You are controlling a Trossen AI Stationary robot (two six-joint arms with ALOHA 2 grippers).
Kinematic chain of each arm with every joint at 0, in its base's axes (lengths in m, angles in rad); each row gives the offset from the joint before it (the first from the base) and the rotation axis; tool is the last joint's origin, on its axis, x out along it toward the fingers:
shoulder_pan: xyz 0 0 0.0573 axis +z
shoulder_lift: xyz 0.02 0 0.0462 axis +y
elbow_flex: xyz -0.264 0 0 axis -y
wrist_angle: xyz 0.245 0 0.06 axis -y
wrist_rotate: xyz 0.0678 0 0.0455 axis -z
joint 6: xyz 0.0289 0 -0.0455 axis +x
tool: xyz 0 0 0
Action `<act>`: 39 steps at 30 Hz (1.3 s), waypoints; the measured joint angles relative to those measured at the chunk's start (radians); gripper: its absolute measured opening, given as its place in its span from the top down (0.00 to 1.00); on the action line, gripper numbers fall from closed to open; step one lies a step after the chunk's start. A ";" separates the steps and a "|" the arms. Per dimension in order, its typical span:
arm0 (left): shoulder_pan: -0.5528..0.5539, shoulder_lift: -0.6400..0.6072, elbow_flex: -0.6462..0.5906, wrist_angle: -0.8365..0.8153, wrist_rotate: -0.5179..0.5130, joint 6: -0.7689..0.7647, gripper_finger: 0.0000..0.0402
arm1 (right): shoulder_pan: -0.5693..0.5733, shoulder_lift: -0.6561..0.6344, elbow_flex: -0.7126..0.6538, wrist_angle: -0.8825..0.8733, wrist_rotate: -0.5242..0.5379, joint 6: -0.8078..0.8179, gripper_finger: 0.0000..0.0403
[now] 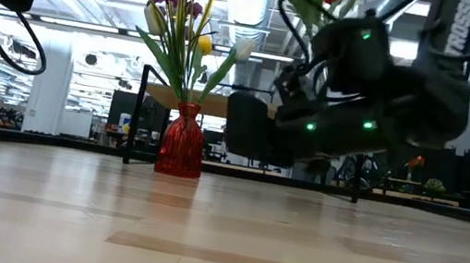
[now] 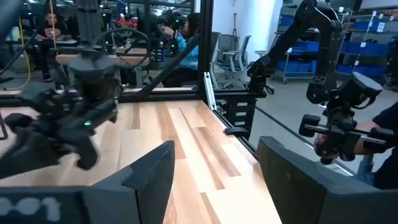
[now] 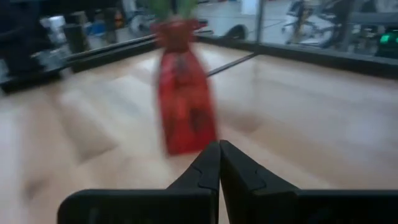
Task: Pick and place flowers into a vace then onto a shelf
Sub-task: Put the red vase with flowers on the shelf
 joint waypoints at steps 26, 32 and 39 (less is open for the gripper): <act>0.000 0.000 0.000 0.000 0.001 0.004 0.45 | -0.167 0.000 0.198 -0.251 -0.146 -0.117 1.00; 0.000 0.000 0.000 0.000 0.003 0.004 0.45 | -0.185 0.000 0.199 -0.270 -0.167 -0.124 1.00; 0.000 0.000 0.000 -0.004 0.003 0.004 0.45 | -0.203 0.062 0.237 -0.269 -0.230 -0.124 1.00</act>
